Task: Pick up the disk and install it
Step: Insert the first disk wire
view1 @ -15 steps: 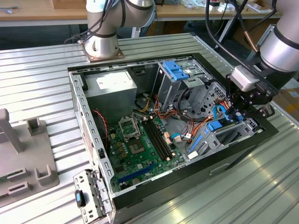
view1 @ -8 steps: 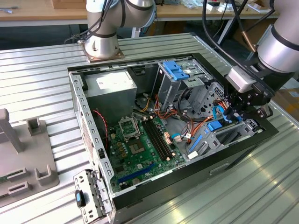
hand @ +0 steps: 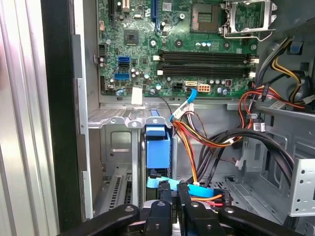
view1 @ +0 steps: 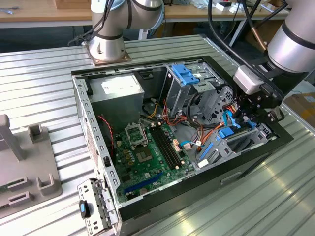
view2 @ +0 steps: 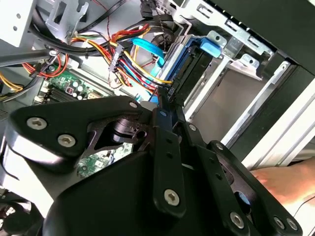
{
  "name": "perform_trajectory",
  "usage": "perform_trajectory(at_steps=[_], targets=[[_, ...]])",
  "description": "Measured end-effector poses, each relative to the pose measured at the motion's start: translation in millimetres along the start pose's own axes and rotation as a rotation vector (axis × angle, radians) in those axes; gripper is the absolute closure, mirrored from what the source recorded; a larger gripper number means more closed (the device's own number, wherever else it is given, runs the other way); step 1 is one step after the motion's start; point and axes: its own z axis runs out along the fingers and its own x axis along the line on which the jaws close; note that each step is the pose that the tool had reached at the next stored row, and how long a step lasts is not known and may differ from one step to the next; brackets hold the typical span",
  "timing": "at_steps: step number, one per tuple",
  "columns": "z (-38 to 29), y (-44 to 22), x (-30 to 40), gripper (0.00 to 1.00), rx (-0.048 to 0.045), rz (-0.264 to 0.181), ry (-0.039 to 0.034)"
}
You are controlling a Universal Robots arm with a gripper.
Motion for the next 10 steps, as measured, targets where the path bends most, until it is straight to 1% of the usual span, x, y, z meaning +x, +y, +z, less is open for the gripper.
perform_trajectory(at_steps=[1,3,4,6,7,9,10], targets=[[-1.2,0.9,-0.4,0.83,0.0017,0.001,-0.0009],[-6.5,4.4,-2.7,0.83,0.0100,0.003,-0.0043],[-7.7,4.5,-3.5,0.83,0.0123,0.006,-0.0040],[-7.3,0.8,-3.7,0.83,0.0118,0.007,-0.0038],[-7.9,0.5,-3.8,0.83,0.0117,0.008,-0.0033],[-10.2,0.1,-4.3,0.83,0.0119,0.010,-0.0031],[-13.1,-0.3,-4.9,0.83,0.0123,0.011,-0.0031]])
